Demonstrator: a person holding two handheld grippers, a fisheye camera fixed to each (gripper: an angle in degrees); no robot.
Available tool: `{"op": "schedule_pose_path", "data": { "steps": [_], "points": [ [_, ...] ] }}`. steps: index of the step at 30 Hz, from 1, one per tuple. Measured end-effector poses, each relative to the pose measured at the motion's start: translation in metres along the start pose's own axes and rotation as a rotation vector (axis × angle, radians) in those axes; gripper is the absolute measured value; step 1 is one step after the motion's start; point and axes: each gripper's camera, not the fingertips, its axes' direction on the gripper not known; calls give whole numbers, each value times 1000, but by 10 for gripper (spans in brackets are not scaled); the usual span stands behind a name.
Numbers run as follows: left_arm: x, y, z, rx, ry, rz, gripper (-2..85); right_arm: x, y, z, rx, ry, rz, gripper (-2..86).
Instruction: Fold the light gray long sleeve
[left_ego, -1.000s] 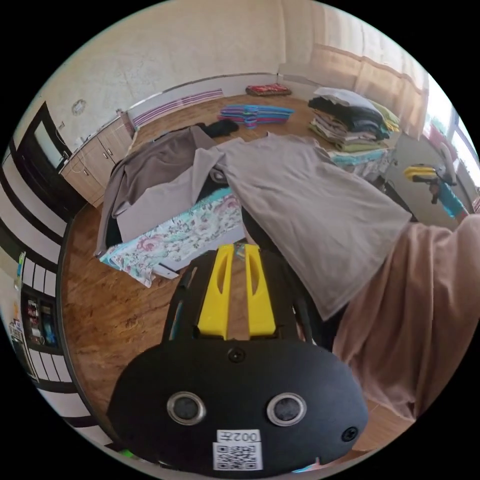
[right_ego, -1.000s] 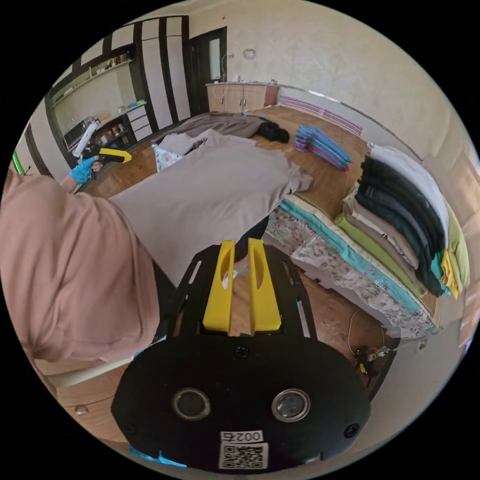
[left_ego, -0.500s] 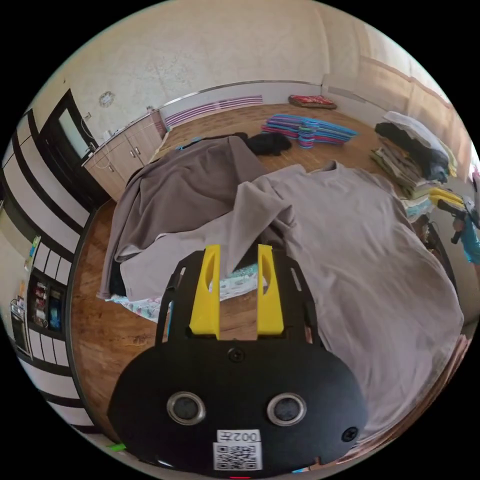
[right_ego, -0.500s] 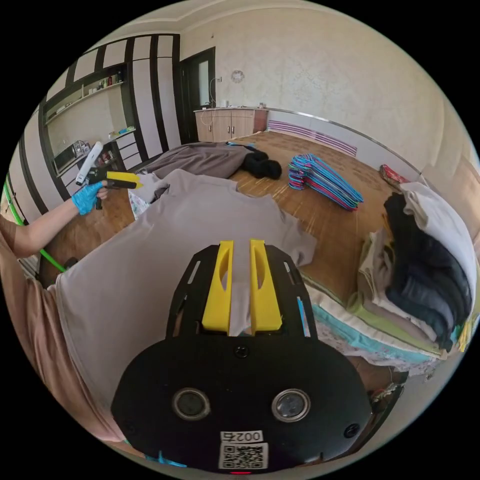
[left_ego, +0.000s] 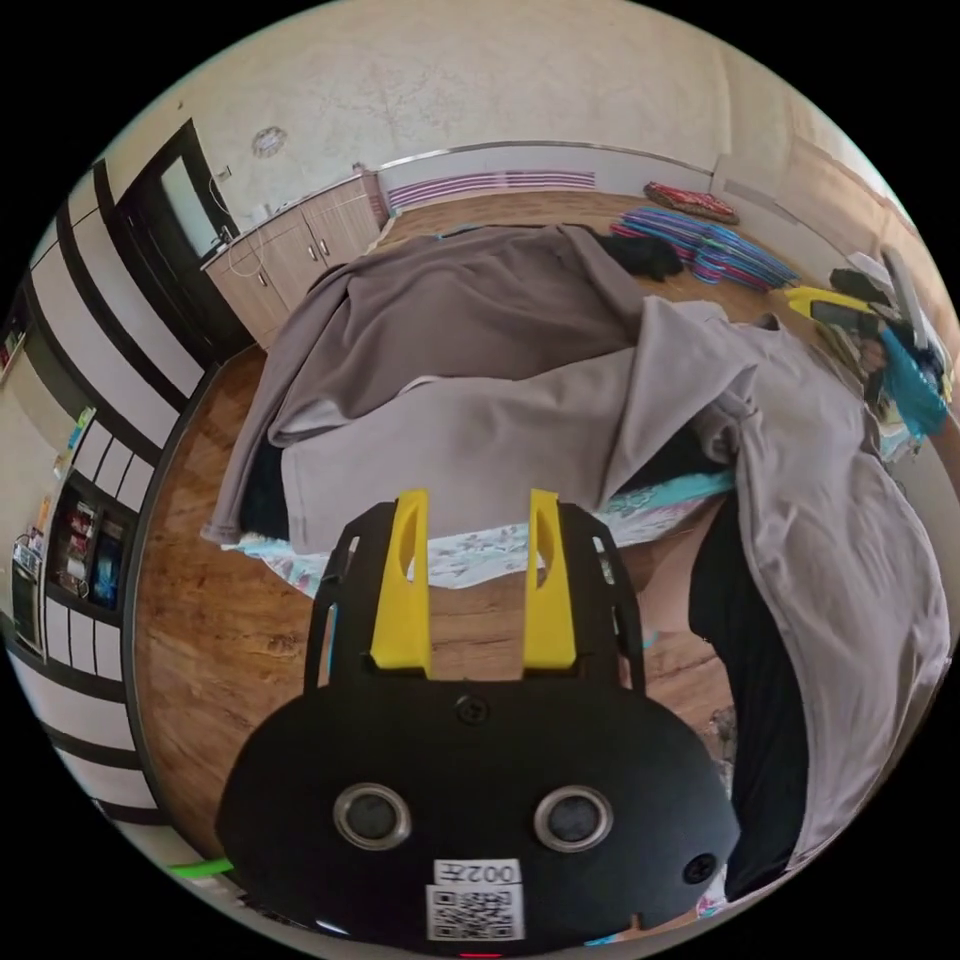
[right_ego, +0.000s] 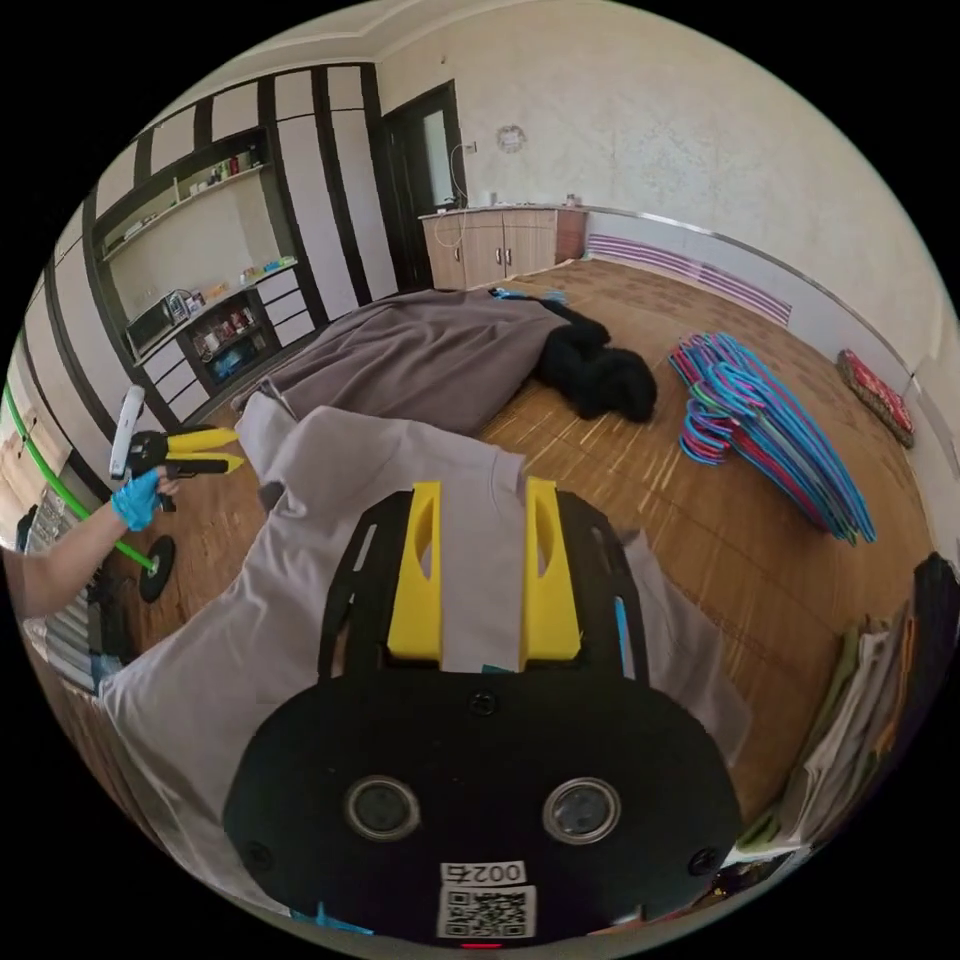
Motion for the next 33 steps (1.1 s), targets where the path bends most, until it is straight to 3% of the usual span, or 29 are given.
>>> {"op": "schedule_pose_path", "data": {
  "steps": [5,10,15,24,33],
  "points": [
    [-17,11,19,-29,57,-26,138,29,-14,107,-71,-16,62,140],
    [0,16,37,-46,143,126,146,58,-10,199,-166,15,123,141],
    [15,12,62,-84,54,185,138,76,15,272,-237,74,144,112],
    [17,10,76,-35,-77,105,75,79,55,335,-239,164,70,51],
    [23,15,63,25,-178,110,110,96,93,373,-208,179,67,50]
  ]
}}
